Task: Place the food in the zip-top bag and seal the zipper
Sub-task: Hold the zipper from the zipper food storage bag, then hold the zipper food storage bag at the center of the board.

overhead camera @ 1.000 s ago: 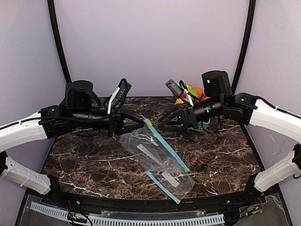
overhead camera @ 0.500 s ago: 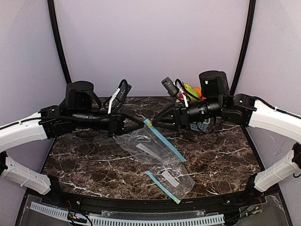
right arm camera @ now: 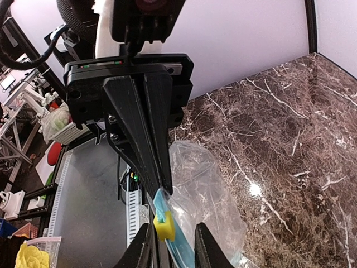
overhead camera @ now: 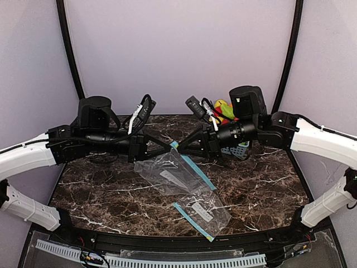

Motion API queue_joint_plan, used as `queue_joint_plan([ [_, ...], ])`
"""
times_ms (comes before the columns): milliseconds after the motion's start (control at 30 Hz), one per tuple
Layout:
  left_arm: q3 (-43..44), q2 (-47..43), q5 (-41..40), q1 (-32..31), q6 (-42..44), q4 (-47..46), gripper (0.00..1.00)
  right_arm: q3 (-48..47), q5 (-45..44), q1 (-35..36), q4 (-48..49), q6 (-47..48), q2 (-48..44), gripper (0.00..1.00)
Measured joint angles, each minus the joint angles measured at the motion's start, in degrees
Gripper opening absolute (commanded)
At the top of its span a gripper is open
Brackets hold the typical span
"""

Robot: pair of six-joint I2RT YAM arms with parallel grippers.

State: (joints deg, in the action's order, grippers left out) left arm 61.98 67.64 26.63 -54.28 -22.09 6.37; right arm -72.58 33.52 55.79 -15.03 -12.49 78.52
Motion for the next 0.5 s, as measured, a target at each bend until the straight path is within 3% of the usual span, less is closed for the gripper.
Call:
queue_joint_plan([
  [200, 0.0, 0.22, 0.33, 0.0, -0.59, -0.02, 0.01, -0.09, 0.66, 0.11, 0.0, 0.28, 0.02, 0.0],
  [333, 0.0, 0.42, 0.48, 0.0, -0.85, -0.04, 0.01, -0.09, 1.03, 0.13, 0.0, 0.33, 0.02, 0.0],
  [400, 0.0, 0.55, 0.52, 0.0, -0.9, -0.09, 0.21, -0.09, 1.16, 0.11, 0.0, 0.44, 0.02, 0.0],
  [433, 0.0, 0.61, 0.55, 0.0, -0.85, -0.15, 0.37, -0.09, 1.18, 0.11, 0.0, 0.44, 0.02, 0.0],
  [500, 0.0, 0.76, 0.74, 0.0, -0.96, -0.39, 0.45, -0.09, 1.31, 0.11, 0.13, 0.44, 0.02, 0.0],
])
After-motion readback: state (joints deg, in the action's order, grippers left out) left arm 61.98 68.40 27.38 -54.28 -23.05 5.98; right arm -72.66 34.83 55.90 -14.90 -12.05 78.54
